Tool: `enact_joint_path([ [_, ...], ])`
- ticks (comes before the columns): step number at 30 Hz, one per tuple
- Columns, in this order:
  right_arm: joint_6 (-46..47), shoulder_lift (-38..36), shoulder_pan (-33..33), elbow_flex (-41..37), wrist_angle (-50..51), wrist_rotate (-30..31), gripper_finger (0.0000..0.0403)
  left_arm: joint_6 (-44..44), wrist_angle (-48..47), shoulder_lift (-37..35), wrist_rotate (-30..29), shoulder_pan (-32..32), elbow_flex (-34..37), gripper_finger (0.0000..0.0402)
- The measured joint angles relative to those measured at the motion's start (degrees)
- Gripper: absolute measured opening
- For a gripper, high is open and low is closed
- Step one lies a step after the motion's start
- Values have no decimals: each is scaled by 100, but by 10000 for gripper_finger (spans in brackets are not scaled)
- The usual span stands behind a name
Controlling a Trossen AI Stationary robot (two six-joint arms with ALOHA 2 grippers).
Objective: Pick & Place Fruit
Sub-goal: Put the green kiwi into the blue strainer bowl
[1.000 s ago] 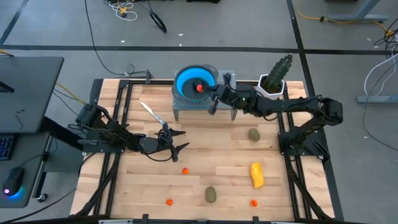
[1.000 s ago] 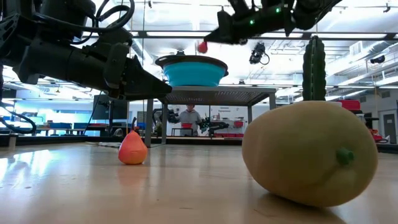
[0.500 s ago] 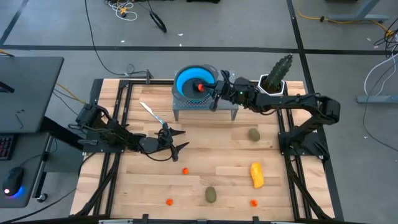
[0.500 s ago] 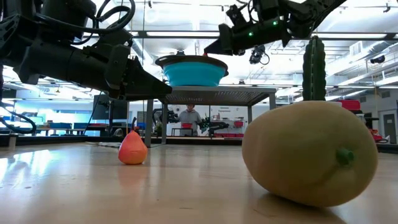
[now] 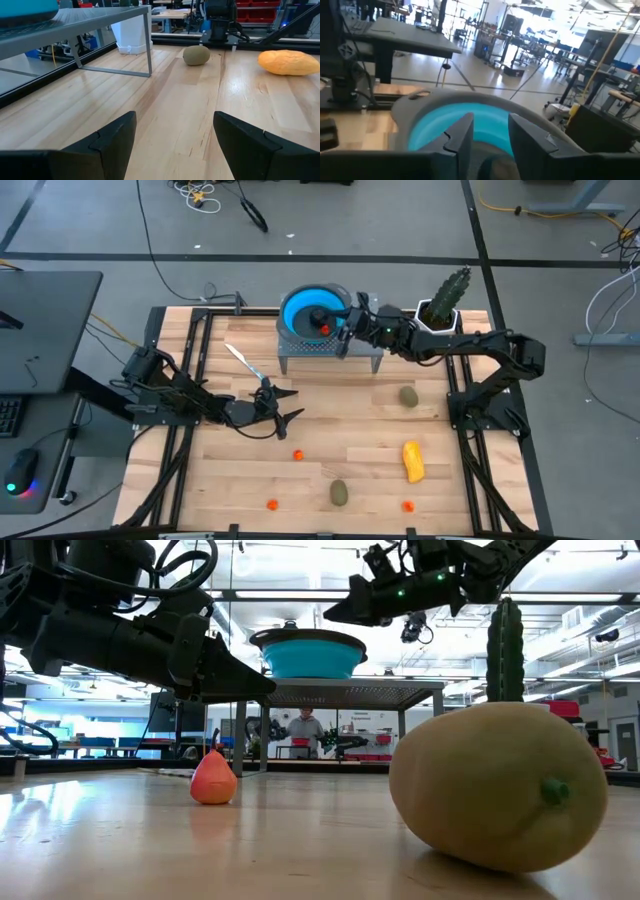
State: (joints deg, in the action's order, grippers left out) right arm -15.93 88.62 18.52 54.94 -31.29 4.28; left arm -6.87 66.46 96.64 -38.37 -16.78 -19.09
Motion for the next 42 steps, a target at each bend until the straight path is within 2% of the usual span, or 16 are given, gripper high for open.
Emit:
enact_joint_path([
  [6, -2, -62, -397, 0, 158, 2, 146, -22, -18, 0, 0, 0, 0, 272],
  [10, 101, -202, -750, 2, 603, 0, 146, -39, -24, 0, 0, 0, 0, 272],
  [24, 1524, -952, -1599, 2, 4548, -2, 154, -192, -63, 0, 17, 0, -2, 272],
  [28, 2217, -1070, -1758, 2, 5762, -4, 180, -225, -62, 0, 22, 0, -2, 272],
  [34, 3279, -1103, -1959, 2, 7585, -9, 244, -279, -55, 0, 44, 0, -2, 272],
  [38, 4019, -1103, -2034, -12, 8487, -3, 282, -302, -60, 0, 108, -1, -2, 272],
  [42, 4480, -1104, -2050, -189, 8962, 28, 308, -329, -65, 0, 203, -4, -2, 272],
])
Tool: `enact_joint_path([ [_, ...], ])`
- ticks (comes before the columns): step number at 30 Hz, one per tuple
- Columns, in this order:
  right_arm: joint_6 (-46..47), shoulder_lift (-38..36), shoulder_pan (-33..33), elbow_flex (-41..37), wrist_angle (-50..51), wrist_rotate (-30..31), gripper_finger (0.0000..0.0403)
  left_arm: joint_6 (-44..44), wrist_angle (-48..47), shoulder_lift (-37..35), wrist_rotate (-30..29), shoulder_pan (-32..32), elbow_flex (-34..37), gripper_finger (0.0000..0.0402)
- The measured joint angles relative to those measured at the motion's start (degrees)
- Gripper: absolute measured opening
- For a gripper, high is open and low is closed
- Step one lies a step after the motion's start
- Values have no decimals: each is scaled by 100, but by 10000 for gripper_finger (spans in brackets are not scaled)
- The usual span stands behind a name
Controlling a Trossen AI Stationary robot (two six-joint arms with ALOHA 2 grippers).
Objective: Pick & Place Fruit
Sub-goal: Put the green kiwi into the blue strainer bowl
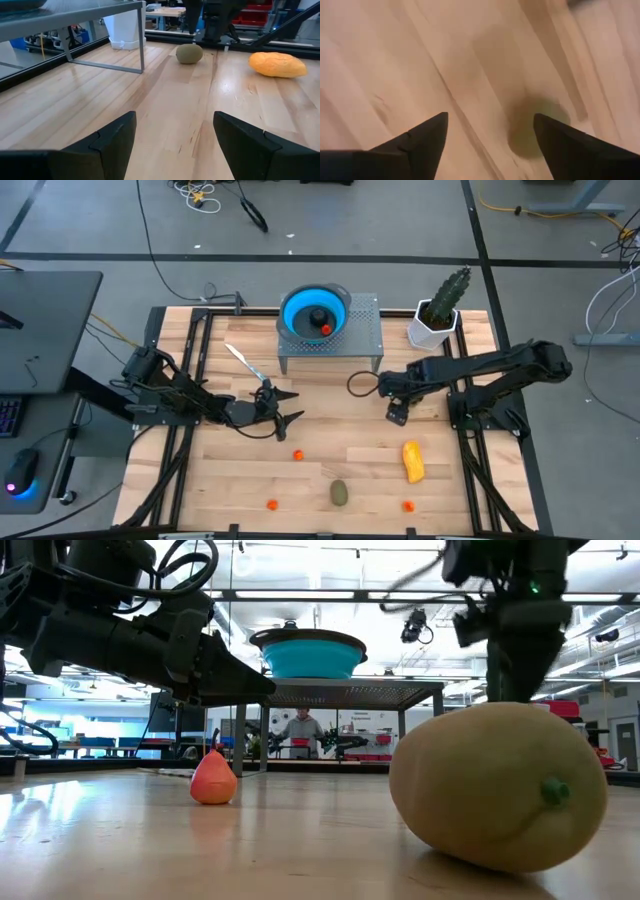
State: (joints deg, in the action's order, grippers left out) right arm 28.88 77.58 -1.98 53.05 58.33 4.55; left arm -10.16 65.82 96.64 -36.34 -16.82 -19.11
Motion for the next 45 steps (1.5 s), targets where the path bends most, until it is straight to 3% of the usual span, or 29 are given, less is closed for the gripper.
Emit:
enact_joint_path([
  [14, 455, 0, 284, -872, 31, 689, 331, -58, -85, 0, 12, -5, 0, 272],
  [33, 473, 2, 350, -1619, -861, 819, 331, -58, -85, 0, -7, -5, 0, 272],
  [45, 470, 2, 350, -1863, -1200, 1110, 303, -58, -87, 0, -7, -5, 0, 272],
])
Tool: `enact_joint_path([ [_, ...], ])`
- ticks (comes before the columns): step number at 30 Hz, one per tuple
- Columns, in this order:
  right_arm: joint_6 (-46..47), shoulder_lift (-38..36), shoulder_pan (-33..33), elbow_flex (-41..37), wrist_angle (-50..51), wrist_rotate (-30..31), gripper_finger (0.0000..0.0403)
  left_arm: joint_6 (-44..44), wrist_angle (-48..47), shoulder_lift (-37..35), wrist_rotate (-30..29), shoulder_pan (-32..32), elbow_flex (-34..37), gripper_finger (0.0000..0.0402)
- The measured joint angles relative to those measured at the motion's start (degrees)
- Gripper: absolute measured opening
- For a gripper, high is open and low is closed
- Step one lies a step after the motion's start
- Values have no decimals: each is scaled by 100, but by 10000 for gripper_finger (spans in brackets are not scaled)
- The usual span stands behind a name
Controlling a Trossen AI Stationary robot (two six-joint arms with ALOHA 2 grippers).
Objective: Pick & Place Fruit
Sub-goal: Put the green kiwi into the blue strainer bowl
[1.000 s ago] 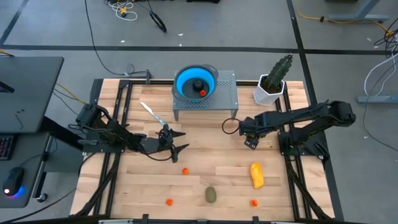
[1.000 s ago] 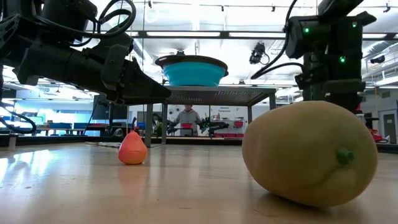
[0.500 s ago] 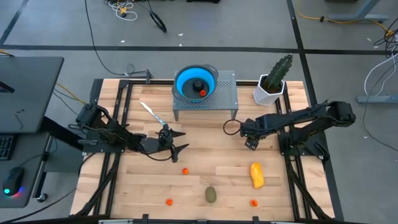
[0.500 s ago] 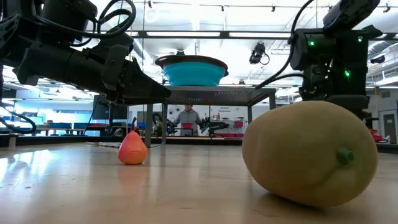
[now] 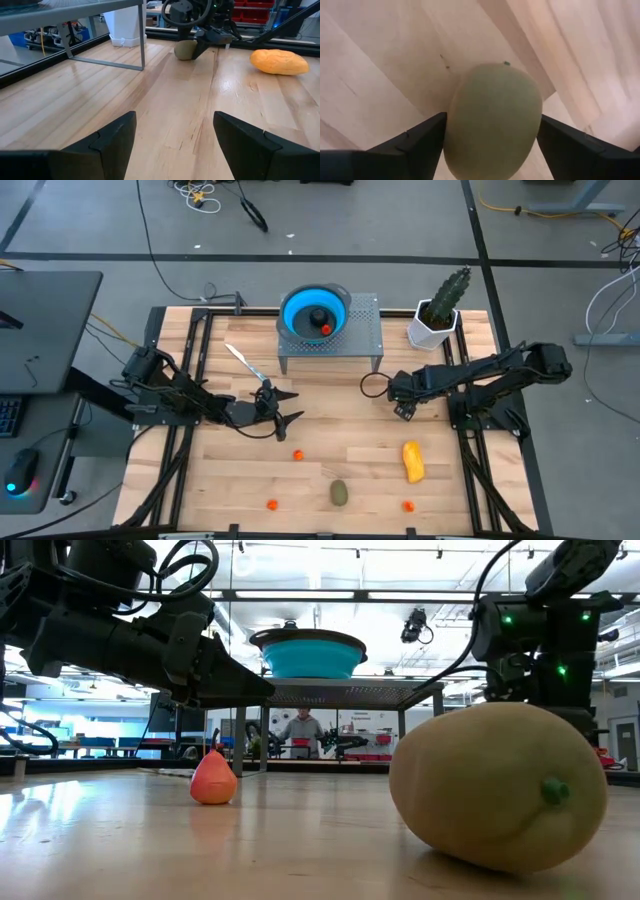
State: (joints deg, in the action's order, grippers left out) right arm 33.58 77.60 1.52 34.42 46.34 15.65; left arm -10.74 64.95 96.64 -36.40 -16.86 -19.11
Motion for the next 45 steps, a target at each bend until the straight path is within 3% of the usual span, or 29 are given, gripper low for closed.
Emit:
enact_joint_path([
  [16, 5, -199, -131, 167, 129, -447, 244, 0, -2, 0, -2, 0, 0, 272],
  [25, -149, -930, -379, 1314, -108, -1559, 242, 0, 0, 0, -24, 2, 0, 272],
  [28, -483, -1129, -483, 1587, -958, -1914, 243, 0, 0, 0, -24, 2, 0, 272],
  [31, -945, -1224, -583, 1665, -2236, -1865, 245, 0, 0, 0, -24, 2, 2, 272],
  [39, -2611, -828, -422, 1672, -5102, -58, 247, 1, 31, 0, -24, 2, 2, 272],
  [45, -3190, -14, 94, 1670, -7087, 180, 247, 42, 57, 0, -26, 2, 2, 272],
])
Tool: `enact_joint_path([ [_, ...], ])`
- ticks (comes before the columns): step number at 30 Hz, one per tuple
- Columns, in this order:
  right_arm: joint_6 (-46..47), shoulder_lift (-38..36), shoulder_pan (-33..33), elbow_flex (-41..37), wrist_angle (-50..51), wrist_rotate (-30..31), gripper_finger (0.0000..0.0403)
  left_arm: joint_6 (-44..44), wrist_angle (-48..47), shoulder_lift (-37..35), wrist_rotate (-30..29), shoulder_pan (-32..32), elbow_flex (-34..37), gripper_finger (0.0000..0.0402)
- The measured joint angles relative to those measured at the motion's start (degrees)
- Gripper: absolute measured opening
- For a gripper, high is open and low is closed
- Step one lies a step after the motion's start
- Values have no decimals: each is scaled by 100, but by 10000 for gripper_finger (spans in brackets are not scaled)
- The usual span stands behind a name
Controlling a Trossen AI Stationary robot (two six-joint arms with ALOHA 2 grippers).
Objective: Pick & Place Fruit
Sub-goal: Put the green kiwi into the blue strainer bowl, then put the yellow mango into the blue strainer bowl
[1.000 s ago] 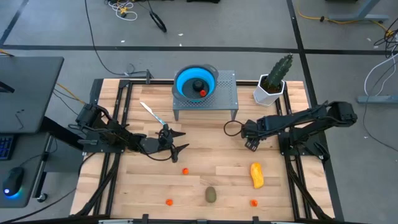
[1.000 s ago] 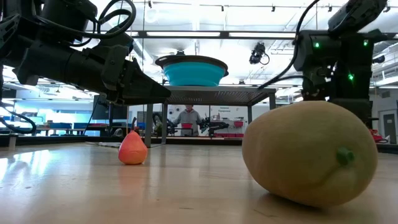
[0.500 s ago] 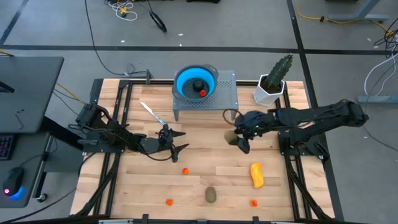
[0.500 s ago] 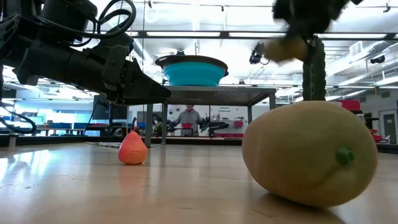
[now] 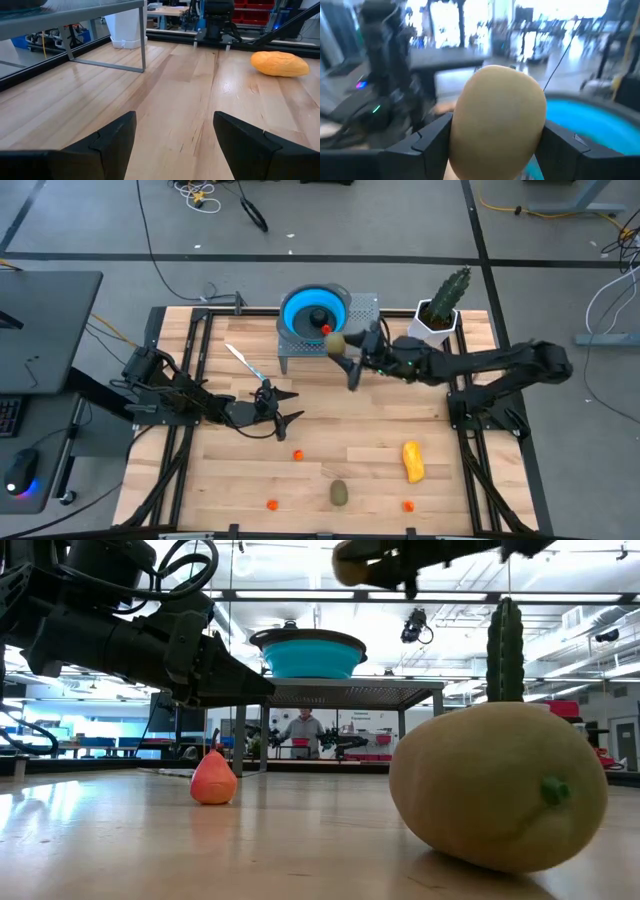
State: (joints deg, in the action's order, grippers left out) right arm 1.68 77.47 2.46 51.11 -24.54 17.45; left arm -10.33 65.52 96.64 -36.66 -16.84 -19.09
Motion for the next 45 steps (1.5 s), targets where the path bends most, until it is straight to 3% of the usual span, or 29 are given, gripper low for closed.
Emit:
enact_joint_path([
  [6, -262, 712, 545, 70, -1189, -7, 247, 20, -12, 0, 0, 0, 0, 272],
  [20, -710, 1720, 1370, 1235, -587, -256, 247, 46, -74, 0, 2, 4, 0, 272],
  [27, -714, 1780, 1552, 1235, -293, -264, 254, 46, -74, 0, 2, 4, -2, 272],
  [38, -929, 1780, 1548, 1235, -306, -256, 314, 46, -74, 0, 4, 5, -2, 272],
  [45, -1072, 1518, 1385, 1235, -179, -73, 320, 17, -112, 0, 26, 4, -2, 272],
])
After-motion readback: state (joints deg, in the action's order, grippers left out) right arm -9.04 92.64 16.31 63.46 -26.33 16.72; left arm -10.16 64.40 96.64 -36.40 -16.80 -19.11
